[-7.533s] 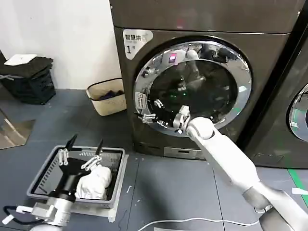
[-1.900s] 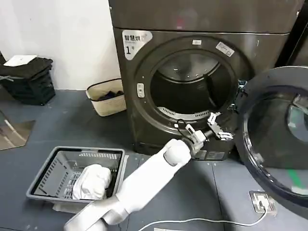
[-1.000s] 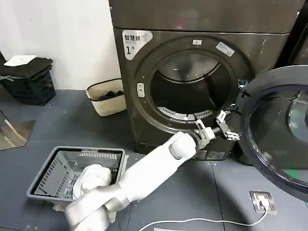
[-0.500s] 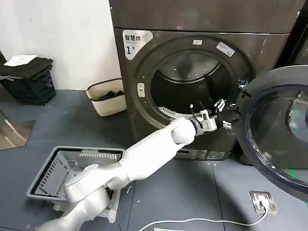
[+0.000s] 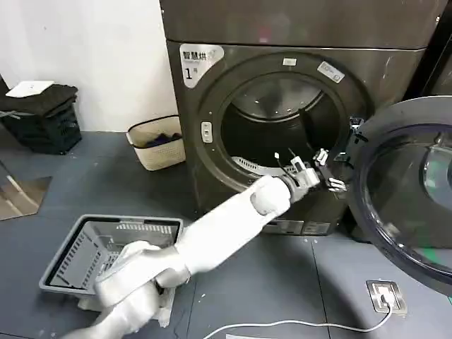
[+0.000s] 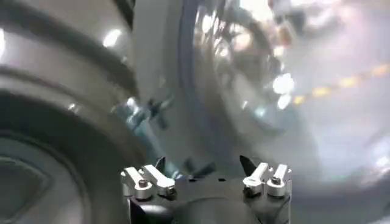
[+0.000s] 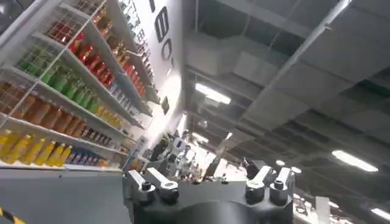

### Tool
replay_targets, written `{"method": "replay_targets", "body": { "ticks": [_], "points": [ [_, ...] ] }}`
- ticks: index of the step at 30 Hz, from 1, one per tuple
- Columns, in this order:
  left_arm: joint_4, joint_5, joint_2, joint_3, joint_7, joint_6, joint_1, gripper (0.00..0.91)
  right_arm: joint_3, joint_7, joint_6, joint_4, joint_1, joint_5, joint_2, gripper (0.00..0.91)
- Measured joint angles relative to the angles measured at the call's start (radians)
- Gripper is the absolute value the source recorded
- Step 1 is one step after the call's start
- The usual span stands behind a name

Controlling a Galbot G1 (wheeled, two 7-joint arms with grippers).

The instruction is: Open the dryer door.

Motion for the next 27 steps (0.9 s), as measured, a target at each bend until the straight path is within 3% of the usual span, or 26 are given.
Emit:
{"method": "replay_targets", "body": {
  "ticks": [8,15,22,27],
  "points": [
    [-0.333,-0.052,0.019,-0.055,0.002,0.081,0.152,0.907,-0.016,0.001,-0.006,-0.015,-0.005,0.000,-0.011,0.907],
    [-0.562,-0.115,0.270,-0.151,-0.007,0.115,0.290,0.907,-0.021,0.003,-0.010,-0.022,-0.010,0.000,-0.046,0.907],
    [-0.727,-0.185,0.469,-0.301,-0.033,0.120,0.441,0.907,-0.040,0.003,-0.010,-0.026,-0.011,-0.003,-0.063,0.907],
    [-0.765,-0.261,0.568,-0.423,-0.092,0.164,0.523,0.907,-0.058,0.003,-0.012,-0.030,-0.006,-0.007,-0.076,0.907]
  ]
}}
